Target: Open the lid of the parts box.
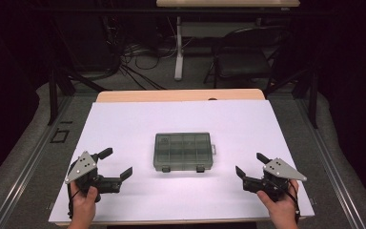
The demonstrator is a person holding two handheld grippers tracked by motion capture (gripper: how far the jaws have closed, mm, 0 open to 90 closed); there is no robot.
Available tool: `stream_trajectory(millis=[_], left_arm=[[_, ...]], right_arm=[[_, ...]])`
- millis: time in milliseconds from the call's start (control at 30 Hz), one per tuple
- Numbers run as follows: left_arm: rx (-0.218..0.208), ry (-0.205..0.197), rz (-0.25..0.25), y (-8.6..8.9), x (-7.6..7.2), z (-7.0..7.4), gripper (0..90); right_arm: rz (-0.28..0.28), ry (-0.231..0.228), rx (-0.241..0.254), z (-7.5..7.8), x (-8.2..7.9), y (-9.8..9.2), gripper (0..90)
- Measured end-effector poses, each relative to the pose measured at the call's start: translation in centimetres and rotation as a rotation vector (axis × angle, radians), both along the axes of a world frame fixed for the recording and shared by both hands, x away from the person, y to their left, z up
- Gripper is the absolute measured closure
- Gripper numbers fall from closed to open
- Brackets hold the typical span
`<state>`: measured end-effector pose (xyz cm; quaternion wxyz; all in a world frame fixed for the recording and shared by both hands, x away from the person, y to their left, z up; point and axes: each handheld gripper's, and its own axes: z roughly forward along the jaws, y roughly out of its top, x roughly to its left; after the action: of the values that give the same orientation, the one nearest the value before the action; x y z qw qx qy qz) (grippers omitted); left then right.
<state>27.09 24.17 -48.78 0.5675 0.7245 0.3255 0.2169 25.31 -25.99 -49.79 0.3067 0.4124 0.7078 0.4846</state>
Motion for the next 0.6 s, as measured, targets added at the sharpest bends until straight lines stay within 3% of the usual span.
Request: stream_trajectory(millis=[200,400,467,600], left_arm=[[-0.005,0.016,0.013,0.1,0.2,0.1,1.0],[-0.020,0.080,0.030,-0.3,0.8,0.9,1.0],[0.003,0.109,0.058,-0.5,1.3,1.2,1.0],[-0.010,0.177,0.069,-0.8,2.3,1.6,1.0]], right_arm=[[0.005,0.010,-0.006,0.0,0.0,0.2,13.8],[0.029,0.045,-0.007,0.3,0.6,1.1,9.3],[0.028,0.064,-0.023,0.6,1.0,1.5,7.5],[0.040,0.101,-0.032,1.2,1.8,2.0,3.8]])
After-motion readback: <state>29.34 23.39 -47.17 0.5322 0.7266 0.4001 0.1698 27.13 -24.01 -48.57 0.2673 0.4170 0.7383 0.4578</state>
